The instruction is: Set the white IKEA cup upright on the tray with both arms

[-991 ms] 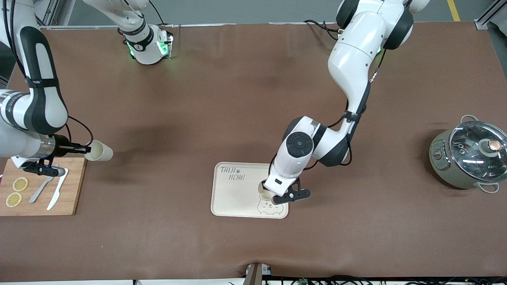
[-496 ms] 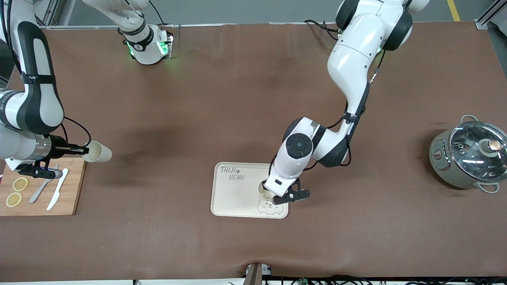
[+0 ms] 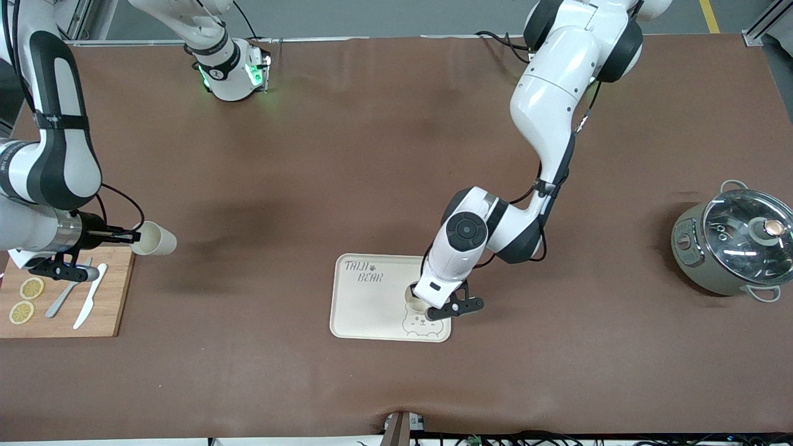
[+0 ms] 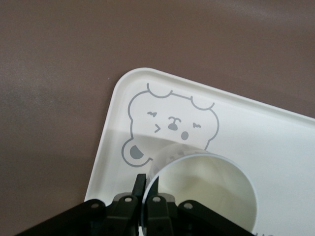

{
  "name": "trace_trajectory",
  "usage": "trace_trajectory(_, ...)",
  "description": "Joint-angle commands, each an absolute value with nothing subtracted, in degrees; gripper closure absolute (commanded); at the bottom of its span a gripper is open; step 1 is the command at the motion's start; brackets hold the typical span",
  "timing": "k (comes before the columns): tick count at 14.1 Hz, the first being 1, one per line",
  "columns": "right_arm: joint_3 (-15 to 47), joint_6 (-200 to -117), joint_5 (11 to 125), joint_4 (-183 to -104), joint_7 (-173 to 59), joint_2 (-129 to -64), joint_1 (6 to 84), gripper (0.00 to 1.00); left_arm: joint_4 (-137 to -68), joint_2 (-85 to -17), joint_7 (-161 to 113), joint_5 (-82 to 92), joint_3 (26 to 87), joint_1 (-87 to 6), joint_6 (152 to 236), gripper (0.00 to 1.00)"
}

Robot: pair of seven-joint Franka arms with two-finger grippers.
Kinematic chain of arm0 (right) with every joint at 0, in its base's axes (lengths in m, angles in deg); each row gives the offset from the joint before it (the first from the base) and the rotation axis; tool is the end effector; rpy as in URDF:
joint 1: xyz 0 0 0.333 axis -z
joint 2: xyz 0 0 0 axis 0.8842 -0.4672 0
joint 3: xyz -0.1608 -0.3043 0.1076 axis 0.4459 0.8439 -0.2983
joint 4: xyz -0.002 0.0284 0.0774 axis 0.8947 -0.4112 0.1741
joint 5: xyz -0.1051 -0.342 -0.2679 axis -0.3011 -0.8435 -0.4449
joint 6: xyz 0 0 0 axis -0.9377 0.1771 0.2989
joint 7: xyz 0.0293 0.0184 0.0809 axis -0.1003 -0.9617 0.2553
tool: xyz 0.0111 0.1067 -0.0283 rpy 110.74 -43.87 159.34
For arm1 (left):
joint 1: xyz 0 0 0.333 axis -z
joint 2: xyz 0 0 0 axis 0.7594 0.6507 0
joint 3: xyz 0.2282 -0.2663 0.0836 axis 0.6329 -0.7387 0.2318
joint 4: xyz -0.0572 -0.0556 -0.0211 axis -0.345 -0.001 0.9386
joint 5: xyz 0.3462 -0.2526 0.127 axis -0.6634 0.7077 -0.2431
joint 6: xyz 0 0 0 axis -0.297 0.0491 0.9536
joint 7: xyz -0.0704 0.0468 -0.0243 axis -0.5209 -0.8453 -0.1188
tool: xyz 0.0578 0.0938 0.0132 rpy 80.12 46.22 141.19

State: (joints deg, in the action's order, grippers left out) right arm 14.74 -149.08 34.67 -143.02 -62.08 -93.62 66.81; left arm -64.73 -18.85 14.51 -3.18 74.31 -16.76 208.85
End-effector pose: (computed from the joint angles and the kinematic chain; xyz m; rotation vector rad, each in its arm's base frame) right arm 0.6816 -0.0965 0.3676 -3.0526 0.2721 0.3613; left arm 0.7380 -0.4788 0.2177 2.9699 0.3291 0.2235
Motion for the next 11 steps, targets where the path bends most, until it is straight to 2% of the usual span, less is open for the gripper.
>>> trace_trajectory(1, 14.9, -146.1, 35.3, -141.2, -64.4, -93.2, 65.5, 1.00, -63.7, -17.9, 14.8, -4.4, 74.9, -16.3, 210.0, 1.00)
trace_trajectory(8, 14.9, -143.3, 37.7, -138.9, -70.0, -93.3, 62.8, 1.00, -63.7, -17.8, 14.8, -4.4, 74.9, -16.3, 210.1, 1.00)
trace_trajectory(10, 14.9, -143.4, 38.8, -138.3, -73.7, -93.3, 61.5, 1.00, -63.7, -18.1, 14.9, -4.4, 74.9, -16.4, 210.1, 0.64)
trace_trajectory(11, 14.9, -143.4, 38.9, -137.9, -74.6, -93.3, 61.1, 1.00, -63.7, -18.3, 15.1, -4.4, 74.9, -16.4, 210.0, 0.36)
